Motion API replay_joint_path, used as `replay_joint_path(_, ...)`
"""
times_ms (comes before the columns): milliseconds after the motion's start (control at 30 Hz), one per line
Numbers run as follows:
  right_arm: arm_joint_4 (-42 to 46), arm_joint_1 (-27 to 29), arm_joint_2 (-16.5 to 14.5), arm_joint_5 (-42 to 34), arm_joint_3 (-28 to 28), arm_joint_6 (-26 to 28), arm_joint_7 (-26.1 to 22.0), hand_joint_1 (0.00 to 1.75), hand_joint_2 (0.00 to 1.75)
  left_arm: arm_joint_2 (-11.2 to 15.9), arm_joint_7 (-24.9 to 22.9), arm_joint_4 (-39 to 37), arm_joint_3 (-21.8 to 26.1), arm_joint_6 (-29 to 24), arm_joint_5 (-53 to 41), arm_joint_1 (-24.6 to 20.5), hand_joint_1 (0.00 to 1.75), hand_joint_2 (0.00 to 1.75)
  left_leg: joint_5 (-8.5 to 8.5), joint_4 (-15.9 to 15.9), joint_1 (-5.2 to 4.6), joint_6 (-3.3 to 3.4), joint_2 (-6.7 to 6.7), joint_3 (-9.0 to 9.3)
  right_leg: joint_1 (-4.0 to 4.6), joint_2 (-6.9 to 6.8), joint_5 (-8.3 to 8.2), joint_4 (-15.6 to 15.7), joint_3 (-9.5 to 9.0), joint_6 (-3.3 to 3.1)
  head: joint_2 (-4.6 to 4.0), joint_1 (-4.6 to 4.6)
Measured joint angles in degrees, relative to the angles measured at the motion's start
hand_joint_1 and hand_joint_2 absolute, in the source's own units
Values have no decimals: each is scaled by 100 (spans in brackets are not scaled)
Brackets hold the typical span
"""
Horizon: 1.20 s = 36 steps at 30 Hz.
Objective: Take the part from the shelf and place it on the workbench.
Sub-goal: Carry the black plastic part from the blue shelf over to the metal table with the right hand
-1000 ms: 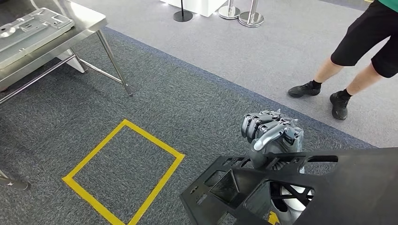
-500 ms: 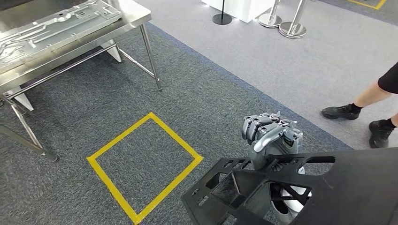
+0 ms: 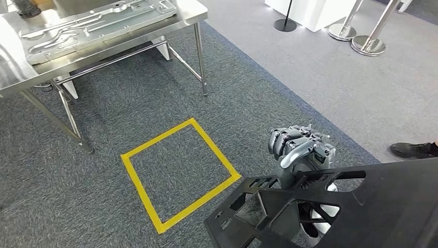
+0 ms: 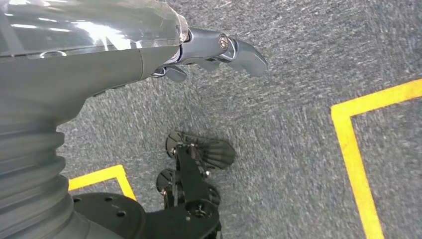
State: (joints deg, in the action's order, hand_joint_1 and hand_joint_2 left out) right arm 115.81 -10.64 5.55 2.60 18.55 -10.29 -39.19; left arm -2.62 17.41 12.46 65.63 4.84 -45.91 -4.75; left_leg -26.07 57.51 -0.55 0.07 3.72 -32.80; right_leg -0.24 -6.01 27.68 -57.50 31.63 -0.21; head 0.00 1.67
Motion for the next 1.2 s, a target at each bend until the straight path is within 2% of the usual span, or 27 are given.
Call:
replay_joint_path(67, 12, 7, 0, -14, -10, 2, 0, 171, 175, 2, 6, 0, -1, 13, -11, 6, 0, 175, 3, -50, -22, 48, -84, -10, 4, -106, 8, 15, -22, 54, 0, 1)
replay_joint_path(100, 19, 9, 1, -25, -13, 2, 0, 171, 175, 2, 7, 0, -1, 19, -13, 21, 0, 175, 26, -81, -7, 69, -147, 6, -3, -97, 28, 4, -36, 86, 0, 1)
replay_joint_path(133, 30, 9, 1, -39, -17, 2, 0, 171, 175, 1, 10, 0, -1, 28, -14, 28, 0, 175, 53, -118, 14, 98, -206, 28, -11, 5, 97, -76, -17, 113, 0, 1)
replay_joint_path(167, 41, 12, 2, -60, -22, -1, 0, 171, 175, -1, 15, 0, -1, 39, -16, 25, 0, 175, 81, -155, 38, 125, -264, 53, -18, 162, 223, -266, 55, 135, 0, 1)
replay_joint_path(233, 55, 31, 3, -125, -36, -18, 0, 171, 175, -4, 25, 0, -1, 67, -20, 0, 0, 175, 105, -176, 61, 155, -367, 67, -37, 491, 593, -990, 396, 156, 0, 0)
replay_joint_path(267, 58, 44, 4, -169, -46, -40, 0, 171, 175, -4, 28, 0, -1, 84, -21, -10, 0, 175, 105, -171, 61, 158, -419, 64, -41, 556, 731, -1373, 594, 165, 0, 0)
replay_joint_path(300, 66, 57, 4, -216, -58, -70, 0, 171, 175, -4, 31, 0, -1, 102, -23, -11, 0, 175, 100, -162, 61, 157, -467, 65, -46, 580, 776, -1624, 740, 174, 0, 0)
replay_joint_path(333, 83, 66, 4, -259, -77, -111, 0, 171, 175, -5, 38, 0, -1, 128, -27, -7, 0, 175, 92, -149, 62, 154, -511, 68, -52, 586, 699, -1654, 786, 180, 0, 0)
replay_joint_path(367, 115, 71, 3, -295, -105, -154, 0, 171, 175, -5, 50, 0, -2, 160, -37, -4, 0, 175, 76, -127, 68, 142, -556, 73, -60, 587, 505, -1427, 711, 183, 0, 0)
replay_joint_path(400, 157, 74, 2, -323, -135, -190, 0, 171, 175, -6, 66, 0, -3, 189, -48, -2, 0, 175, 52, -96, 74, 126, -592, 77, -71, 593, 260, -1028, 549, 184, 0, -1)
replay_joint_path(467, 232, 75, -3, -354, -193, -237, 0, 171, 175, -5, 99, 0, -5, 241, -79, -2, 0, 175, -5, -14, 66, 70, -646, 51, -84, 644, -46, -320, 260, 166, 0, 0)
replay_joint_path(500, 257, 81, -7, -361, -213, -255, 0, 171, 175, -4, 115, 0, -8, 261, -91, -1, 0, 175, -24, 16, 60, 42, -659, 29, -82, 667, -86, -168, 209, 143, 0, 1)
replay_joint_path(600, 314, 96, -28, -368, -262, -307, 0, 171, 175, -2, 168, 0, -19, 315, -110, 10, 0, 175, -49, 39, 61, -46, -659, -7, -64, 666, -90, -120, 222, 33, 0, 1)
replay_joint_path(667, 346, 97, -49, -369, -283, -319, 0, 171, 175, -3, 201, 0, -29, 344, -117, 13, 0, 175, -209, 258, 70, -111, -562, -91, -76, 635, -104, -86, 203, -36, 0, 1)
replay_joint_path(700, 359, 98, -61, -369, -292, -324, 0, 171, 175, -3, 216, 0, -34, 357, -121, 10, 0, 175, -377, 540, 78, -141, -501, -211, -80, 615, -104, -75, 195, -61, 0, 1)
replay_joint_path(767, 373, 102, -77, -369, -308, -339, 0, 171, 175, -3, 245, 0, -40, 381, -128, 6, 0, 175, -746, 1335, 92, -188, -432, -577, -73, 579, -93, -72, 192, -85, 0, 1)
replay_joint_path(800, 375, 105, -79, -371, -314, -349, 0, 171, 175, -2, 260, 0, -41, 392, -133, 10, 0, 175, -832, 1631, 98, -199, -422, -721, -69, 564, -87, -73, 190, -89, 0, 1)
replay_joint_path(833, 376, 107, -80, -375, -321, -361, 0, 171, 175, -2, 276, 0, -42, 405, -138, 17, 0, 175, -808, 1730, 101, -198, -417, -773, -66, 552, -80, -73, 182, -89, 0, 1)
replay_joint_path(867, 380, 109, -81, -383, -332, -375, 0, 171, 175, 0, 294, 0, -43, 417, -144, 23, 0, 175, -664, 1566, 102, -185, -413, -697, -62, 543, -72, -74, 167, -85, 0, 1)
replay_joint_path(933, 397, 109, -84, -402, -360, -397, 0, 171, 175, 12, 326, 1, -46, 434, -148, 24, 0, 175, -257, 740, 81, -106, -381, -290, -56, 529, -43, -68, 118, -69, 0, 0)
replay_joint_path(967, 407, 109, -85, -410, -376, -404, 0, 171, 175, 23, 338, 2, -49, 439, -151, 18, 0, 175, -141, 343, 57, -51, -350, -96, -50, 521, -23, -61, 97, -47, 0, 1)
replay_joint_path(1000, 414, 110, -86, -416, -392, -407, 0, 171, 175, 35, 348, 4, -52, 442, -152, 12, 0, 175, -105, 80, 29, 1, -324, 29, -52, 513, -6, -43, 81, -16, 0, 0)
replay_joint_path(1033, 418, 114, -87, -422, -407, -409, 0, 171, 175, 46, 356, 5, -58, 444, -154, 8, 0, 175, -136, -51, 4, 46, -309, 80, -55, 506, -22, -44, 62, 23, 0, 1)
replay_joint_path(1133, 432, 128, -90, -438, -440, -415, 0, 171, 175, 59, 368, 7, -91, 443, -155, 22, 0, 175, -137, -223, 14, 149, -352, 232, -60, 506, -83, -118, 32, 154, 0, 1)
replay_joint_path(1167, 438, 129, -90, -443, -446, -415, 0, 171, 175, 59, 369, 7, -101, 443, -155, 28, 0, 175, -131, -252, 26, 181, -367, 307, -62, 519, -27, -237, 89, 180, 0, 0)
replay_joint_path(1200, 444, 132, -90, -449, -451, -416, 0, 171, 175, 59, 369, 7, -108, 443, -155, 30, 0, 175, -135, -267, 33, 207, -379, 377, -66, 536, 84, -469, 220, 190, 0, 0)
